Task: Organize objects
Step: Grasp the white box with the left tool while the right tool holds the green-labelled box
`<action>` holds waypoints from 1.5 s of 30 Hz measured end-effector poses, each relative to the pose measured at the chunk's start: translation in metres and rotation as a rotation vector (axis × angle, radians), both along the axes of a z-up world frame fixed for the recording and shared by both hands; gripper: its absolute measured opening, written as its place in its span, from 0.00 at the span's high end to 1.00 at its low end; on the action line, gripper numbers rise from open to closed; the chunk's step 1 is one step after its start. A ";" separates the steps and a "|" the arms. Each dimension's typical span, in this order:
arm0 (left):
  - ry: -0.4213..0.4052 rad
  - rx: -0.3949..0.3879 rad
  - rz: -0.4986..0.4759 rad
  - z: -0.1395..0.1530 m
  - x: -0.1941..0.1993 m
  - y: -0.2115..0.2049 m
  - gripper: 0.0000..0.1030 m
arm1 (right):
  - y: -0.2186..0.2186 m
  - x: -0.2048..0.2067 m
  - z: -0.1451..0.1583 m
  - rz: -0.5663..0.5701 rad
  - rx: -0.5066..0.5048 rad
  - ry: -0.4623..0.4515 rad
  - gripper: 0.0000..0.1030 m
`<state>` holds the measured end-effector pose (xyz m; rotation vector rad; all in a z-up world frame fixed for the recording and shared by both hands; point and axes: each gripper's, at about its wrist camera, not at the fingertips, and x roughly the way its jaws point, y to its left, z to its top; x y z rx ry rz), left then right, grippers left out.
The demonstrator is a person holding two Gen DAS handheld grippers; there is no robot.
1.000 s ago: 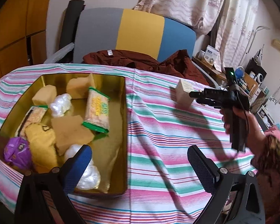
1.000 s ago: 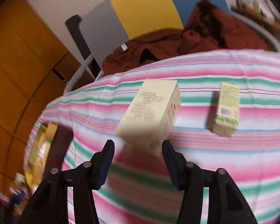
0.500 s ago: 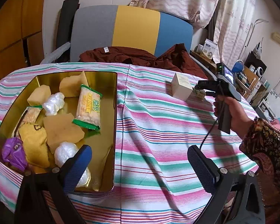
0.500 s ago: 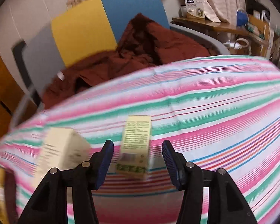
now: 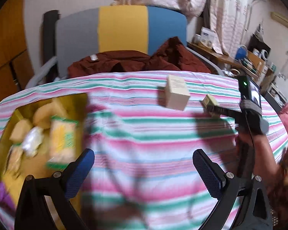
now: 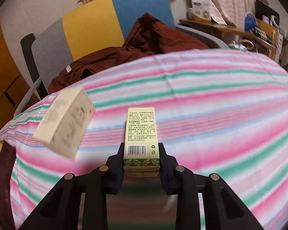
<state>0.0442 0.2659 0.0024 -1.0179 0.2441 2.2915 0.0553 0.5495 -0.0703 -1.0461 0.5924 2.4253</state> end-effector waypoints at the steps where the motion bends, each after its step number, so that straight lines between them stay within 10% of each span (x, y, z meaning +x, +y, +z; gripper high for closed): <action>1: 0.003 -0.005 -0.011 -0.001 -0.004 0.010 0.00 | -0.002 0.006 0.000 -0.013 0.003 0.001 0.71; 17: -0.075 -0.107 -0.047 -0.044 -0.109 0.172 0.00 | -0.009 0.021 -0.005 -0.064 0.043 0.043 0.71; 23: -0.087 -0.132 -0.078 -0.062 -0.116 0.189 0.50 | -0.009 0.022 -0.006 -0.066 0.056 0.049 0.71; 45: -0.065 0.022 -0.050 -0.051 -0.037 0.076 0.51 | -0.025 0.024 0.002 -0.099 0.171 0.038 0.71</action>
